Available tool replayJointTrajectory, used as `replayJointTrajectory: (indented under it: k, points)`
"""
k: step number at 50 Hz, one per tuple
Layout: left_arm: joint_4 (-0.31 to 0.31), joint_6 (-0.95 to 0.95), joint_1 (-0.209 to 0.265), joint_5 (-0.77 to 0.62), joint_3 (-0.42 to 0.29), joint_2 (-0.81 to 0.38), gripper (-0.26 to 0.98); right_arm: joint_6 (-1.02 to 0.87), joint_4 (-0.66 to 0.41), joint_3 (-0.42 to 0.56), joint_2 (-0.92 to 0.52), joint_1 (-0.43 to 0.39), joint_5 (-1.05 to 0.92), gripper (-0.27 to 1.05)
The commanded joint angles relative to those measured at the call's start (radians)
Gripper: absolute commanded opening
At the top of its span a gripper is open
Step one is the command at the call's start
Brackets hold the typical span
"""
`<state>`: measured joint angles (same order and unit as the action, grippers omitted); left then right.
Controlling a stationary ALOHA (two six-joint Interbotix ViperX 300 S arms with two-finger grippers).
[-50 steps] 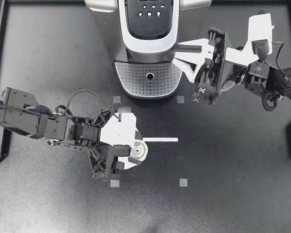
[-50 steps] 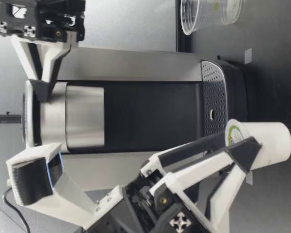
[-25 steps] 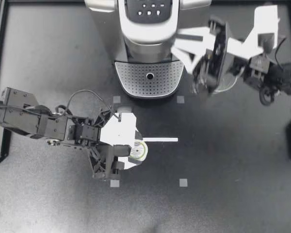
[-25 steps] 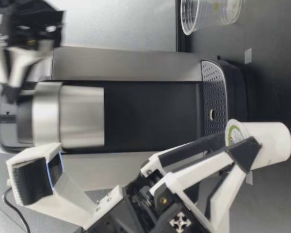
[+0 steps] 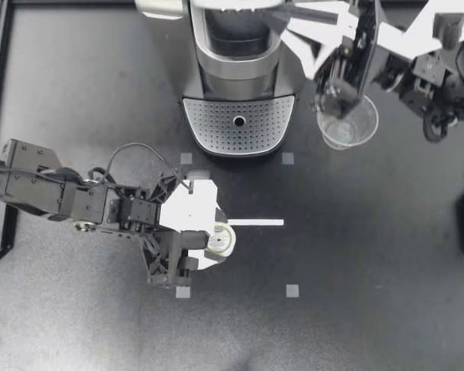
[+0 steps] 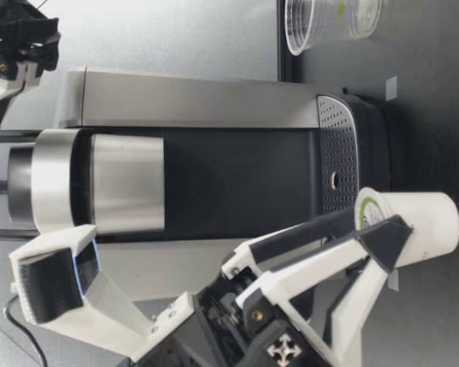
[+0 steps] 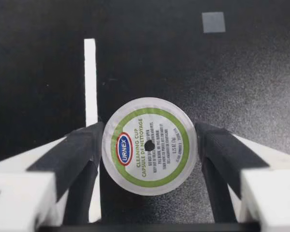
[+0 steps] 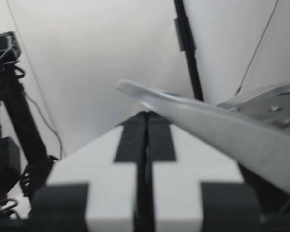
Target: Place the coffee capsule inside the capsule container, then place the cup onto the center of the cup tray, then push the 'Hot Water' and 'Travel Mug' buttons.
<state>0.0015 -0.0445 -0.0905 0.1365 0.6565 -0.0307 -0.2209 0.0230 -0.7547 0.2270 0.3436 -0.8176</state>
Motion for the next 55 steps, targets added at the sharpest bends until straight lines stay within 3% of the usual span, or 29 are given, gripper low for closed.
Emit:
replayJointTrajectory:
  k: [1,41,55]
  points:
    - [-0.002,0.0,-0.002,-0.008,-0.023,0.034,0.47,0.0,0.003,0.038,0.023,0.038,0.008,0.11]
    - [-0.002,0.002,-0.002,-0.008,-0.029,0.054,0.47,-0.002,-0.057,0.192,-0.037,0.238,0.166,0.11]
    - [0.0,0.011,-0.002,0.0,-0.06,0.063,0.47,-0.005,-0.078,0.207,-0.037,0.255,0.184,0.11]
